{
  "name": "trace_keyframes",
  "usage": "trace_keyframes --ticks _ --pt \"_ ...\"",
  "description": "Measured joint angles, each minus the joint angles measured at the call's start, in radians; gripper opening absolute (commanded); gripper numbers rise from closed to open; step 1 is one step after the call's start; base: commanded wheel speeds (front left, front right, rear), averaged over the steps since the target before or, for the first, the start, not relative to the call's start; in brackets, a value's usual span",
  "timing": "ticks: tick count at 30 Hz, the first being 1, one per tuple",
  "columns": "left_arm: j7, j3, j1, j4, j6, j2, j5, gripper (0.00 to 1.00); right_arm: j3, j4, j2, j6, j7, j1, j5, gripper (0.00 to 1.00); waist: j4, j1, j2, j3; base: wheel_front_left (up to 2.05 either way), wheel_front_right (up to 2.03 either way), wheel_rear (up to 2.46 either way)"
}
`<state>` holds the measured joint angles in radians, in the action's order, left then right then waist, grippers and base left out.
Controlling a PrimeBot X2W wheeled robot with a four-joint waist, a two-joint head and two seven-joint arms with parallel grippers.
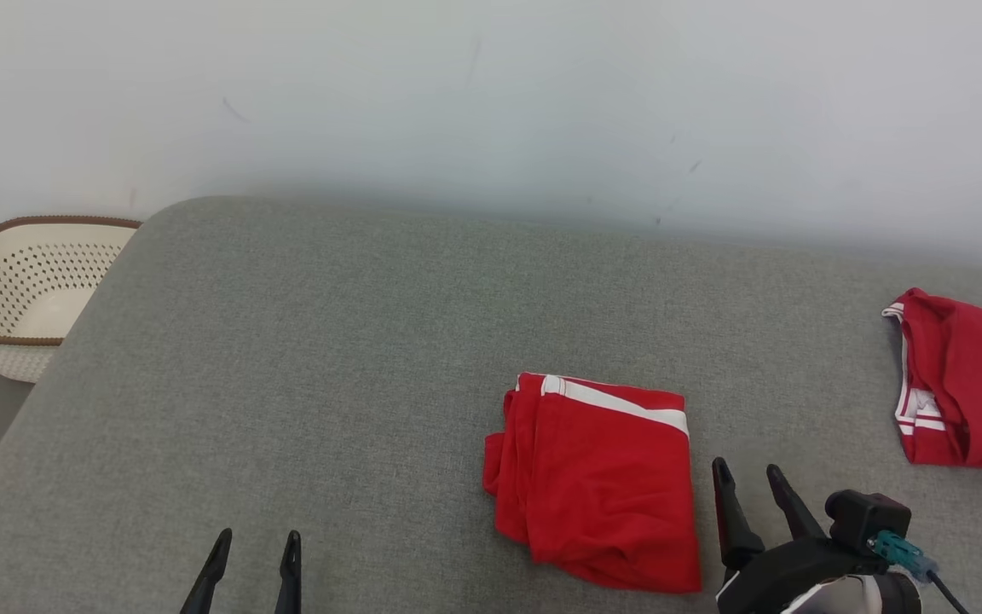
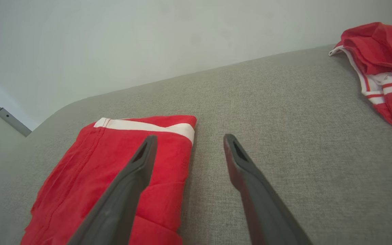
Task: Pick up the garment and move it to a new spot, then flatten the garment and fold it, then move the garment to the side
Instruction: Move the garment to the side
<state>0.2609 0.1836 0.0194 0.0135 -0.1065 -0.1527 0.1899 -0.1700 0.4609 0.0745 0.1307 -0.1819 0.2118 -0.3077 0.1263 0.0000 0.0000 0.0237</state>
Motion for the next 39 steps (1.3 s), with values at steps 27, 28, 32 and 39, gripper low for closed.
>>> trace_keyframes --ticks 27,28,32,39 --pt "0.000 0.016 -0.021 0.011 0.006 0.003 0.005 1.00 -0.110 0.333 -0.016 0.000 0.111 0.180 -0.255 0.48 0.048 0.0000 0.0000 -0.048 0.00 0.00 0.00" --pt "0.000 0.016 -0.022 0.011 0.006 0.003 0.005 1.00 -0.118 0.343 -0.016 0.000 0.110 0.188 -0.261 0.29 0.049 0.0000 0.0000 -0.050 0.00 0.00 0.00" --pt "0.000 0.014 -0.026 0.014 0.007 0.006 0.005 1.00 -0.146 0.381 -0.015 0.000 0.081 0.213 -0.265 0.00 0.051 0.0001 0.0001 -0.058 0.00 0.00 0.00" --pt "0.000 -0.005 -0.027 0.015 -0.001 0.007 0.007 1.00 -0.215 0.427 0.026 0.000 0.012 0.268 -0.200 0.00 0.037 0.0001 0.0000 -0.060 0.00 0.00 0.00"
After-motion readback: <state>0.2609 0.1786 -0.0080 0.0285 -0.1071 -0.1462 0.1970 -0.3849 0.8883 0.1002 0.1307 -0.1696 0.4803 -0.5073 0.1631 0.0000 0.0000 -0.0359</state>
